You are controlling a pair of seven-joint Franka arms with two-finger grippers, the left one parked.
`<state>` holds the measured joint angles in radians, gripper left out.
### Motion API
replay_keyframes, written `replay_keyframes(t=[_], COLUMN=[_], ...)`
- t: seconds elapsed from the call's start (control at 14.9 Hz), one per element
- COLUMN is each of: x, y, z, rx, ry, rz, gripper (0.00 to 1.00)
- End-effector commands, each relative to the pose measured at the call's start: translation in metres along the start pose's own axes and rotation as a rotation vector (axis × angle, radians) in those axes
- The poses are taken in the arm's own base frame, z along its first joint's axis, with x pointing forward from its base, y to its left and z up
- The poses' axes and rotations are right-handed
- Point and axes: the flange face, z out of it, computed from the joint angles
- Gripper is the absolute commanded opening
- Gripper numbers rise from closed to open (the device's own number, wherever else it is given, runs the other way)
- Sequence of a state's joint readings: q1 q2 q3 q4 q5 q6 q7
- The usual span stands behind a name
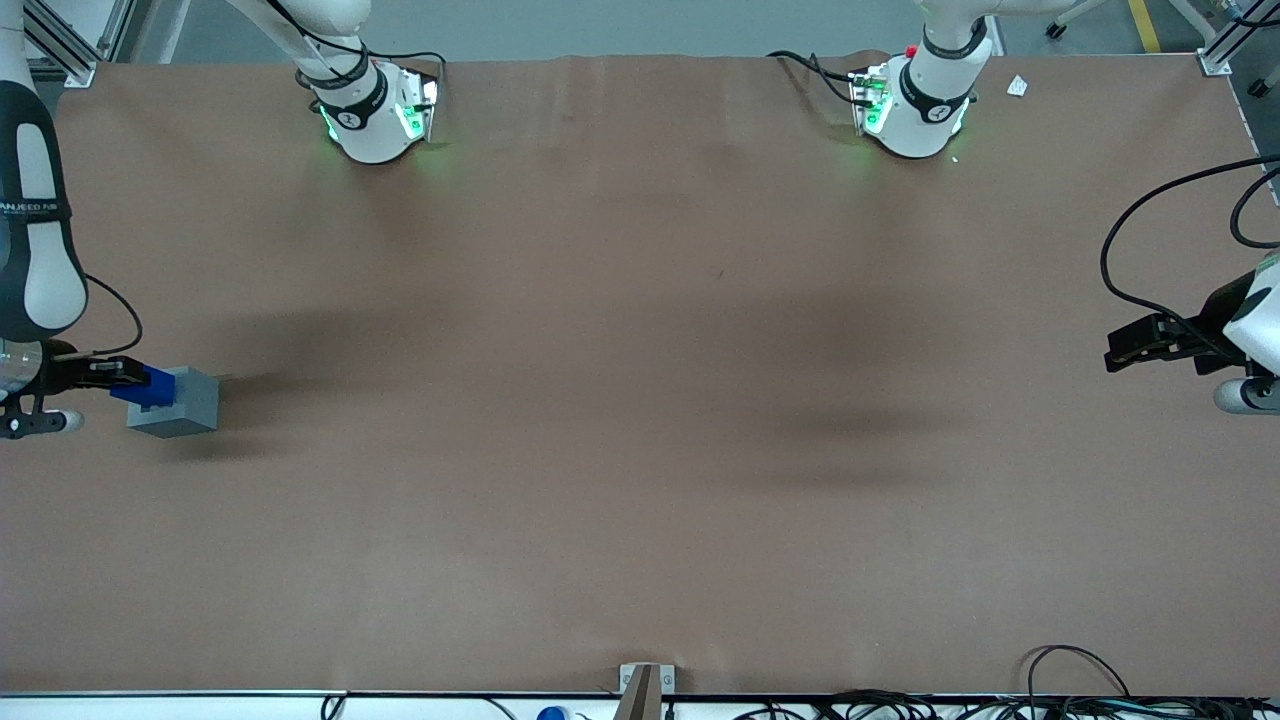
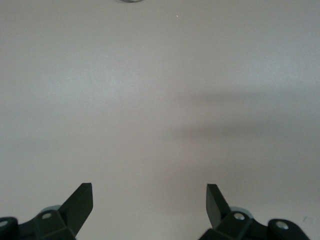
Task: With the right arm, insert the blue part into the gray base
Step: 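Lower the blue block into the gray base's opening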
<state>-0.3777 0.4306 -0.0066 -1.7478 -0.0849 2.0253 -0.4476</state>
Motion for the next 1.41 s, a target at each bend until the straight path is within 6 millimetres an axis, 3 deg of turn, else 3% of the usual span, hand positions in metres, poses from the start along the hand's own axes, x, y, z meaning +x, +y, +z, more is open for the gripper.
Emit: replay_keyframes(t=[0.0, 1.34], x=[0.001, 0.007], y=[0.006, 0.016], z=[0.0, 0.005], rx=[-0.014, -0.012], ry=[0.001, 0.005], rz=[-0.013, -0.017], gripper=[0.0, 0.0])
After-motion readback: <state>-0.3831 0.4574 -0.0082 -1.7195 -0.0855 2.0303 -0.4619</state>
